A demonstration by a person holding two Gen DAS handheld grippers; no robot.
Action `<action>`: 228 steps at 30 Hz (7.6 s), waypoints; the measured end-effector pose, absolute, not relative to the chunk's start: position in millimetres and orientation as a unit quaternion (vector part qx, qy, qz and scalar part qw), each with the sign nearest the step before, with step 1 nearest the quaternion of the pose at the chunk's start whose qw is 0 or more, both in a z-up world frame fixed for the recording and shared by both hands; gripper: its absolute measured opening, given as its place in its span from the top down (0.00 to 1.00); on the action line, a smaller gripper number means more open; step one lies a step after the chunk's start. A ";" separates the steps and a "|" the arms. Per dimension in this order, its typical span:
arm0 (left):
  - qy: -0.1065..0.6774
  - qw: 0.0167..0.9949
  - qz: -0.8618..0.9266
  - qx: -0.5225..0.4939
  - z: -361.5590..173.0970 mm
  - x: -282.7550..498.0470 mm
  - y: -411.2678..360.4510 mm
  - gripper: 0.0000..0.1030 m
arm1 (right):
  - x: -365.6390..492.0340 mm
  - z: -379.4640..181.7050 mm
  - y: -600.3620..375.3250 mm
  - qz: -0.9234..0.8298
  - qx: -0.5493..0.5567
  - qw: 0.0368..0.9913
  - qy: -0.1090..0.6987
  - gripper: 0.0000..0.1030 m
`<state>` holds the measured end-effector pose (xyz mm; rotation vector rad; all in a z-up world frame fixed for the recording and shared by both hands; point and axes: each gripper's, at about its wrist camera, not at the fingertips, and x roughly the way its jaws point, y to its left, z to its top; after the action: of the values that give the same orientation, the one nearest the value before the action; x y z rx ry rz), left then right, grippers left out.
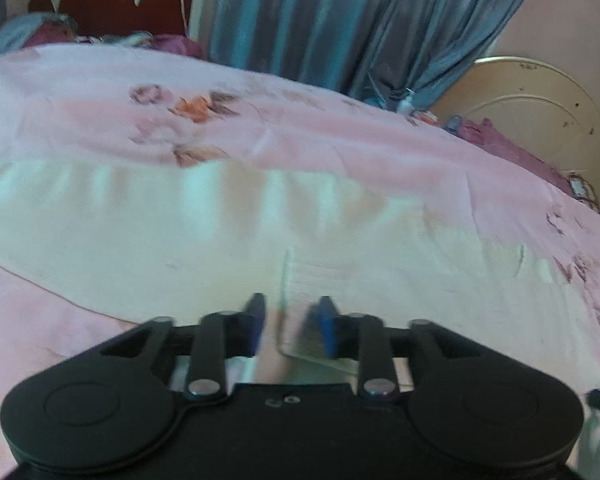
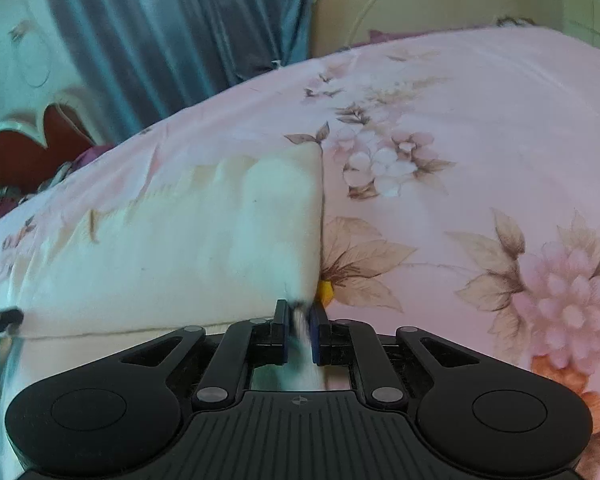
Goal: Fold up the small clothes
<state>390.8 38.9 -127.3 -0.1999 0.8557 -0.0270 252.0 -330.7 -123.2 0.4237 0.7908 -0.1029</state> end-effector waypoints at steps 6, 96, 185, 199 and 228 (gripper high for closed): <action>0.371 0.925 -0.025 -0.077 -100.5 376.9 32.3 0.47 | 275.2 -110.1 -346.4 -0.058 0.214 0.910 0.351 0.35; 0.430 0.865 0.173 -0.192 -101.9 337.5 258.9 0.23 | 358.3 -112.9 -70.3 0.138 0.073 0.906 0.394 0.46; 0.398 0.917 -0.038 -0.002 -128.6 355.7 57.1 0.24 | 323.2 -94.3 -194.8 0.070 0.223 0.910 0.343 0.92; 0.360 0.931 -0.055 -0.007 -122.8 350.0 49.8 0.86 | 302.6 -117.1 -280.6 -0.027 0.288 0.882 0.373 0.91; 0.383 0.922 -0.057 -0.007 -105.2 340.4 63.0 0.76 | 279.2 -104.7 -305.2 -0.107 0.162 0.924 0.331 0.35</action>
<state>340.4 63.0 -105.2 -0.0134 0.7862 -0.1164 279.2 -305.2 -104.7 0.3323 0.6793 -0.2189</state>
